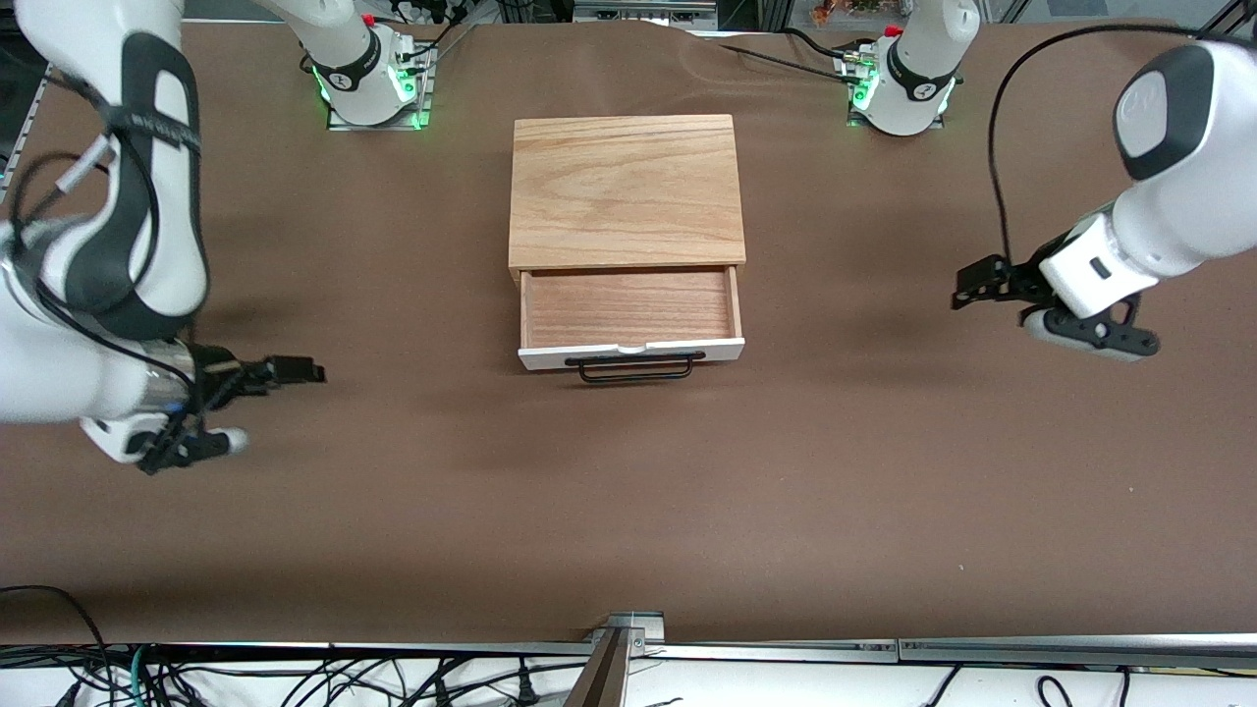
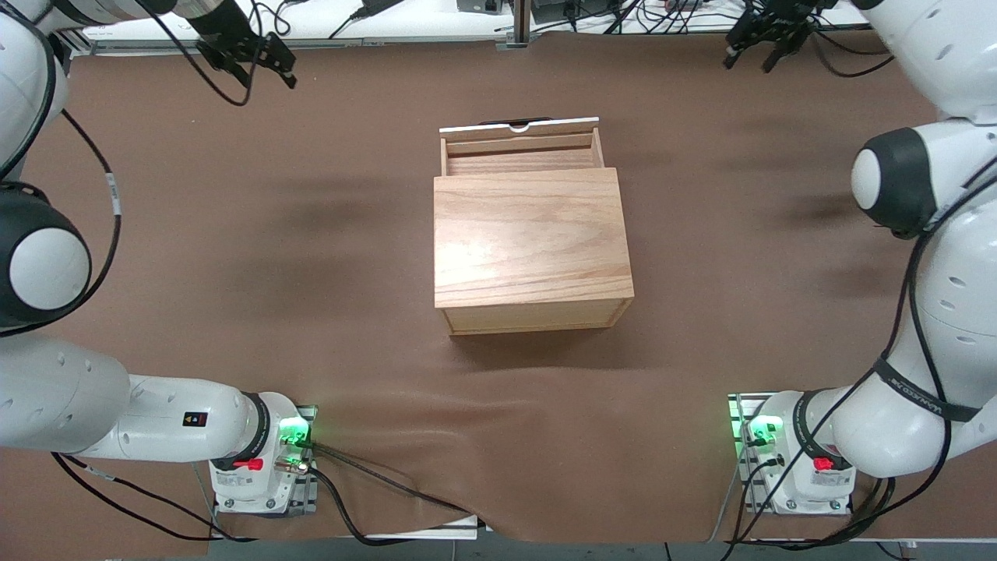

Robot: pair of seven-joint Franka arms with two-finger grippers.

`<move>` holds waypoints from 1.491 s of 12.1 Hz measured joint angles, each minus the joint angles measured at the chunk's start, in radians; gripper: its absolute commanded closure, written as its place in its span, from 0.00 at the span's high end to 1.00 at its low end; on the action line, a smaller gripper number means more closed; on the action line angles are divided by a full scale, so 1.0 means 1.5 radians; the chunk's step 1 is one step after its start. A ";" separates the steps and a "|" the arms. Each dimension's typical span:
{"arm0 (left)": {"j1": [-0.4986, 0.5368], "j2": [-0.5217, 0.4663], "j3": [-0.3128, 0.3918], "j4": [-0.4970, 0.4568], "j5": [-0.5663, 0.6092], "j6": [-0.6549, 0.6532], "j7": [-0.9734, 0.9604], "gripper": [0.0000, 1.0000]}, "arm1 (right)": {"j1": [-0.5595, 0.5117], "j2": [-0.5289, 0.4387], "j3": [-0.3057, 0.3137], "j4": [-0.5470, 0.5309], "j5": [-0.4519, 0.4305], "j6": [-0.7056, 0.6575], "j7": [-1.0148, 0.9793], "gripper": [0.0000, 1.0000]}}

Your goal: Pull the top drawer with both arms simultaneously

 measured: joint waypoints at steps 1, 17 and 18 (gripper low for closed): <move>0.000 -0.017 0.000 0.001 0.029 0.000 0.000 1.00 | 0.000 -0.025 -0.003 0.000 -0.034 -0.019 0.008 1.00; 0.008 -0.019 0.004 0.143 0.043 -0.270 -0.144 1.00 | -0.163 -0.300 0.199 -0.096 -0.318 -0.035 0.071 1.00; 0.008 -0.011 0.004 0.151 0.043 -0.274 -0.144 1.00 | -0.167 -0.316 0.201 -0.124 -0.314 -0.031 0.078 1.00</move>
